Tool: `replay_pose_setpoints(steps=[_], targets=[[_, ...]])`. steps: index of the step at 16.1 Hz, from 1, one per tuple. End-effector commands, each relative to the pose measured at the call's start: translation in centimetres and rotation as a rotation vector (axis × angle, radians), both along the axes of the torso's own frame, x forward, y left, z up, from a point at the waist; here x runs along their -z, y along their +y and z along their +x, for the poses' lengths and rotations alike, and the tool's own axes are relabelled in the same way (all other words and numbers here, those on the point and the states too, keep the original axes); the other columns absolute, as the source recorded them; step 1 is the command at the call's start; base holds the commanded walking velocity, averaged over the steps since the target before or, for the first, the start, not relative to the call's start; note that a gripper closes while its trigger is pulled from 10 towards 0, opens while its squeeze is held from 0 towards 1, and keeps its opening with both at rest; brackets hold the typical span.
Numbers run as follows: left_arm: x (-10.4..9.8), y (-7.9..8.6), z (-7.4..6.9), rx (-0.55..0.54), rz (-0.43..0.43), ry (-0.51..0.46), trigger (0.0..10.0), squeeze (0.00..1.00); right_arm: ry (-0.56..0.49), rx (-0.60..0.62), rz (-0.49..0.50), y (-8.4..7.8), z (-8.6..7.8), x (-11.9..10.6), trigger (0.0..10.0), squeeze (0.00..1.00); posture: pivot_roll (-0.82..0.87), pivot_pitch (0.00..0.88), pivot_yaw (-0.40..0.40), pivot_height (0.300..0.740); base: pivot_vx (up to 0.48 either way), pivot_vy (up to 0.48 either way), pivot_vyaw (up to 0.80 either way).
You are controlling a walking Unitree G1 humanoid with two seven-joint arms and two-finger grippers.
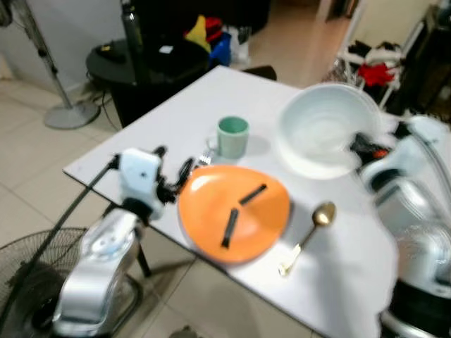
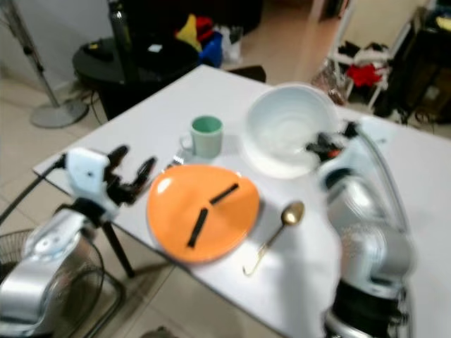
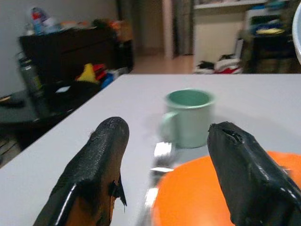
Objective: Setting the table
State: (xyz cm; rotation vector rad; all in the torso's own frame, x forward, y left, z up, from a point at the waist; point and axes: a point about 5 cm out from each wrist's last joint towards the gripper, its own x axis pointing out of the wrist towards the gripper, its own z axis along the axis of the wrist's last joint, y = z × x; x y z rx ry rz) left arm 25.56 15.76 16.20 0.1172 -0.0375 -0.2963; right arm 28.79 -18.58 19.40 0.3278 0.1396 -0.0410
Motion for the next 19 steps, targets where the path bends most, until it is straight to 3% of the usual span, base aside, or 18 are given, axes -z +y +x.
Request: replay_pose_setpoints(steps=[1, 10, 11, 14, 16, 17, 19], targets=[[-0.3, -0.3, 0.0, 0.012, -0.001, -0.012, 10.0, 0.00, -0.033, 0.015, 0.001, -0.6, 0.2, -0.9, 10.0, 0.00, 0.14, 0.000, -0.016, 0.727, 0.352, 0.000, 0.00], [-0.3, -0.8, 0.3, 0.059, -0.001, -0.005, 10.0, 0.00, 0.036, 0.026, -0.019, -1.1, 1.6, -0.5, 10.0, 0.00, 0.14, 0.000, -0.004, 0.727, 0.311, 0.000, 0.00], [-0.3, -1.4, 0.4, 0.126, 0.016, -0.001, 10.0, 0.00, 0.088, 0.039, -0.023, -1.5, 2.2, -0.2, 10.0, 0.00, 0.14, 0.000, -0.003, 0.727, 0.000, 0.000, 0.00], [-0.5, -2.6, 0.7, 0.307, 0.045, 0.020, 10.0, 0.00, 0.219, 0.083, 0.092, -2.6, 3.9, 0.8, 10.0, 0.00, 0.14, 0.000, 0.001, 0.727, 0.000, 0.000, 0.00], [-0.6, -3.1, 0.7, 0.388, 0.044, 0.032, 10.0, 0.00, 0.319, 0.043, 0.114, -3.3, 4.7, 1.7, 10.0, 0.00, 0.14, 0.000, 0.003, 0.727, 0.000, 0.000, 0.00], [-0.6, -3.6, 0.5, 0.483, 0.059, 0.054, 10.0, 0.00, 0.385, 0.010, 0.153, -3.8, 5.4, 2.2, 10.0, 0.00, 0.14, 0.000, 0.007, 0.727, 0.000, 0.000, 0.00], [-0.5, -3.9, 0.3, 0.542, 0.065, 0.072, 10.0, 0.00, 0.418, 0.007, 0.182, -4.1, 5.8, 2.2, 10.0, 0.00, 0.14, 0.000, 0.007, 0.727, 0.000, 0.000, 0.00]])
